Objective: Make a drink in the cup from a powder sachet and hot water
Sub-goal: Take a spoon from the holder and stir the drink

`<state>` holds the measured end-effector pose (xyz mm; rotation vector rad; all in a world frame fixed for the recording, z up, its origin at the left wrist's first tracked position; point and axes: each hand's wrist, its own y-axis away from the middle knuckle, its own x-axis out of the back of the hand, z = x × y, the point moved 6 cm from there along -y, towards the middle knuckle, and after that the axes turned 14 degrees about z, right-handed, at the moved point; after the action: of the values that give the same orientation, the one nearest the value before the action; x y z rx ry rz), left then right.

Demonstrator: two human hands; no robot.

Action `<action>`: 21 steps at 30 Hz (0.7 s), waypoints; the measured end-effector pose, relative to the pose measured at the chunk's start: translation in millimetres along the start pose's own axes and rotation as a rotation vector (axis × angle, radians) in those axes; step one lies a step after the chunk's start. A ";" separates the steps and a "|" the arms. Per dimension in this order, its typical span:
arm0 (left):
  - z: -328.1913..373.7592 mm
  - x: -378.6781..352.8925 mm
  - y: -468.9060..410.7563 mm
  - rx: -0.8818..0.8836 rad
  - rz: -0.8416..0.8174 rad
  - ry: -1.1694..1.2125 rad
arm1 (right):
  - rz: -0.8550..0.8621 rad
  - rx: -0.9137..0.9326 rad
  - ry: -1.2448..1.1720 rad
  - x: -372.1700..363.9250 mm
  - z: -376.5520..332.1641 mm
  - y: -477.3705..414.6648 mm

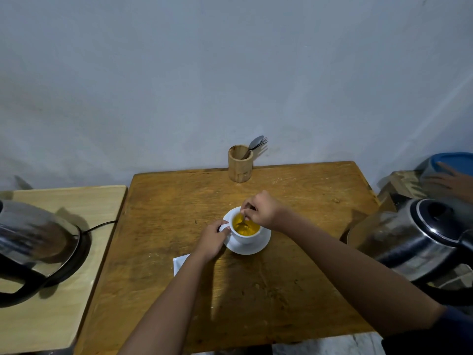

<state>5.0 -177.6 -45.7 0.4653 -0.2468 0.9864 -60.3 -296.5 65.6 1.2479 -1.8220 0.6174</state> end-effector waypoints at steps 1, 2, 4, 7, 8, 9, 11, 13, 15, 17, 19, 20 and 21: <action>0.5 -0.4 -0.1 0.000 0.001 0.002 | 0.013 0.000 0.005 -0.3 -0.6 0.1; 1.1 -0.7 -0.1 -0.002 0.001 0.002 | 0.025 -0.002 0.005 -0.2 -1.0 0.2; 3.6 -0.8 1.2 -0.004 -0.001 -0.001 | 0.045 -0.011 0.004 0.3 -1.4 0.3; 3.5 -0.7 1.4 -0.001 -0.008 -0.010 | 0.059 -0.027 0.025 2.6 1.5 -1.1; 3.5 -0.6 1.4 -0.002 -0.008 -0.013 | 0.057 -0.032 0.035 4.2 2.9 -1.5; 3.8 -0.2 1.5 -0.002 -0.004 -0.018 | 0.050 -0.036 0.044 6.0 4.5 -1.7; 4.6 0.1 1.5 0.000 0.002 -0.021 | 0.023 -0.035 0.056 10.2 6.4 -1.6; 5.9 0.0 2.5 0.004 -0.001 -0.019 | -0.007 -0.025 0.056 12.9 6.8 0.0; 5.9 0.4 3.1 0.002 -0.001 -0.020 | -0.023 -0.023 0.031 11.9 6.4 0.9; 5.6 0.7 2.9 -0.003 -0.001 -0.022 | -0.021 -0.046 -0.016 8.7 5.5 0.9; 6.5 1.2 2.5 -0.005 0.002 -0.028 | 0.006 -0.064 -0.048 6.0 3.0 0.2; 7.1 1.4 2.3 -0.007 0.004 -0.033 | 0.021 -0.067 -0.053 4.7 1.4 -0.3; 7.5 1.7 2.2 -0.006 0.004 -0.037 | 0.033 -0.069 -0.051 3.4 0.5 -0.7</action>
<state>4.1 -178.9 -37.8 0.4785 -0.2842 0.9816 -60.5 -298.9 68.1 1.1997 -1.8934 0.5414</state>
